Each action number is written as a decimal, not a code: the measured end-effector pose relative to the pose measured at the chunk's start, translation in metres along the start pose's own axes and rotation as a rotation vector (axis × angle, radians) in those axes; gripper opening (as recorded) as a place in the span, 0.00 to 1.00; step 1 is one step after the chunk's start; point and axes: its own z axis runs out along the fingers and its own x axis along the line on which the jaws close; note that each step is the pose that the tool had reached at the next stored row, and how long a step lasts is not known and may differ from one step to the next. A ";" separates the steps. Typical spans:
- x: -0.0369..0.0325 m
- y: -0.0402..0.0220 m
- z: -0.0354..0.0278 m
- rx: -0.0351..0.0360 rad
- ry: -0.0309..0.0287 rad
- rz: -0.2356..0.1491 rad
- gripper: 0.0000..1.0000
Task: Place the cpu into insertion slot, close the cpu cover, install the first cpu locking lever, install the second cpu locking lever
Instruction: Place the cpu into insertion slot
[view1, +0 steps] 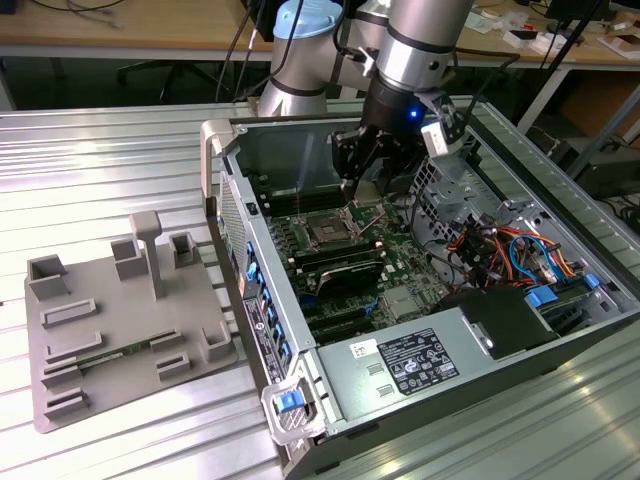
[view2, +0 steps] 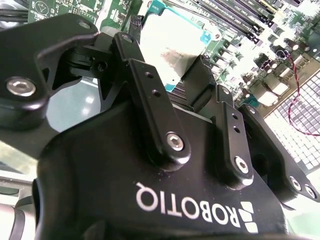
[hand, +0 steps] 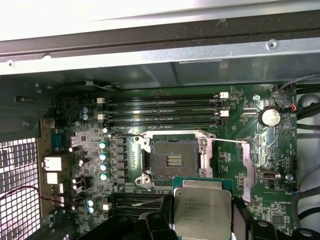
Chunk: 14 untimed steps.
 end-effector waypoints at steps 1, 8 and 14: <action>0.0000 0.0000 0.0002 0.0000 0.0000 0.000 0.55; 0.0000 0.0001 0.0015 0.0003 -0.0001 0.000 0.55; 0.0000 0.0002 0.0029 0.0005 0.0000 0.000 0.55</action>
